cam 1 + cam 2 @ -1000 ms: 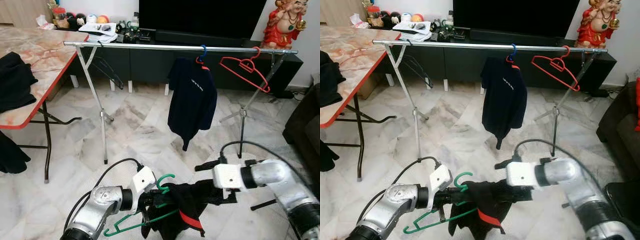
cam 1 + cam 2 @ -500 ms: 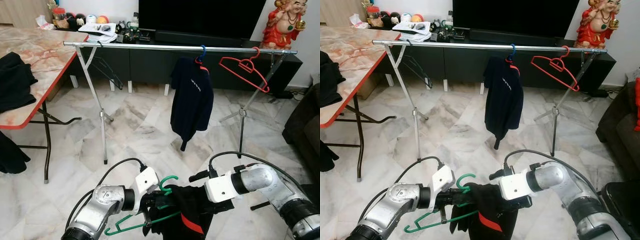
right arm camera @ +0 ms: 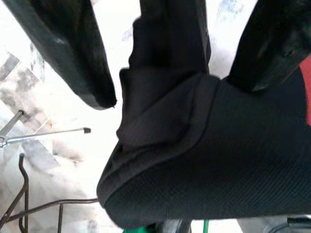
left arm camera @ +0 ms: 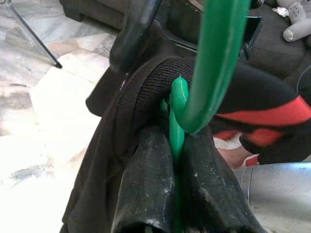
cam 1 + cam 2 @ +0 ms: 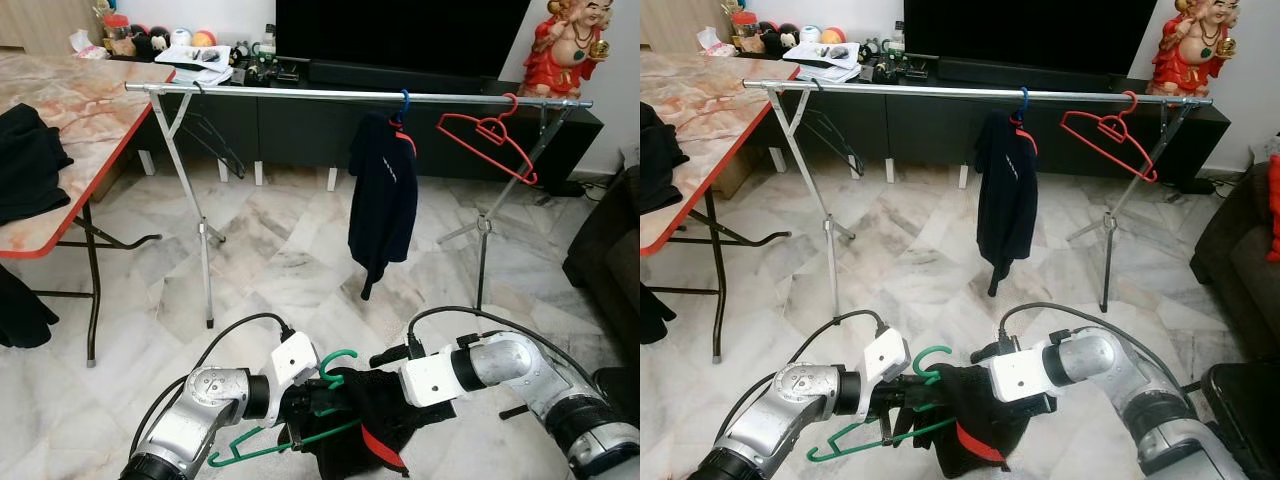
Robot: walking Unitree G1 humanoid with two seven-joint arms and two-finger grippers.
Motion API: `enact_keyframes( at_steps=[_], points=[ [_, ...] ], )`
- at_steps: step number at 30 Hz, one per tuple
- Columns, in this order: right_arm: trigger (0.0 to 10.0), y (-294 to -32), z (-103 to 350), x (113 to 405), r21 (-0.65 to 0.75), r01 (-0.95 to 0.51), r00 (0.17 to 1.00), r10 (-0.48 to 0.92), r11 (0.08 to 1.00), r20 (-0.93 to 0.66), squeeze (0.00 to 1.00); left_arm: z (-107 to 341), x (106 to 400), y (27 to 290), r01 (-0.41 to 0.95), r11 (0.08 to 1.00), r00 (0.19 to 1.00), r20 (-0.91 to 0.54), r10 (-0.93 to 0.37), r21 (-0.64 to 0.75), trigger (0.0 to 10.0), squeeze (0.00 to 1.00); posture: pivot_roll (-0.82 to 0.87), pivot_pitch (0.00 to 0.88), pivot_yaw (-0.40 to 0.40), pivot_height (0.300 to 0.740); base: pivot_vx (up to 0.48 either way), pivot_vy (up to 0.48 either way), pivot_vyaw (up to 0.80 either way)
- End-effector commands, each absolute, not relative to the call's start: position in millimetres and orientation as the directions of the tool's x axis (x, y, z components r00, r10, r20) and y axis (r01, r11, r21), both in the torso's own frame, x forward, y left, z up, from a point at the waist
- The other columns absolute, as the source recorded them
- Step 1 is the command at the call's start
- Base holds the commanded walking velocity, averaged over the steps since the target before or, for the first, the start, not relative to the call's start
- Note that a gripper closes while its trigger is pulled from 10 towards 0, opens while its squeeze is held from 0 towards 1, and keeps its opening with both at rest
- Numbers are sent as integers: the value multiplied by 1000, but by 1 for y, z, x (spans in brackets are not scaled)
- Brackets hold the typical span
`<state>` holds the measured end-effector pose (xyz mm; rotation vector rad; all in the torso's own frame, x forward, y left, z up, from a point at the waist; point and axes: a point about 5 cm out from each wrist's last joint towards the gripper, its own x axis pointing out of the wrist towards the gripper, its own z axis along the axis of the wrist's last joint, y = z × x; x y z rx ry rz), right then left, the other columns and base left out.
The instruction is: Hang hanger
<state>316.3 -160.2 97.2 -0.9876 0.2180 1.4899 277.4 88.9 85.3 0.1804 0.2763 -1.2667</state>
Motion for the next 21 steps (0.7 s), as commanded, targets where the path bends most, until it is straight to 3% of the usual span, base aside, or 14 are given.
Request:
enact_keyframes(
  at_steps=[1,21],
  points=[
    [0,-162,103,320,-418,-892,162,742,-171,-650,0,95,278,82,968,243,251,-307,-918,66,10000,0,16,104,-115,721,0,0,0],
    [0,-161,92,317,-373,-911,137,727,-174,-673,0,105,277,76,969,218,243,-293,-925,117,10000,0,21,111,-118,721,0,0,0]
  ],
)
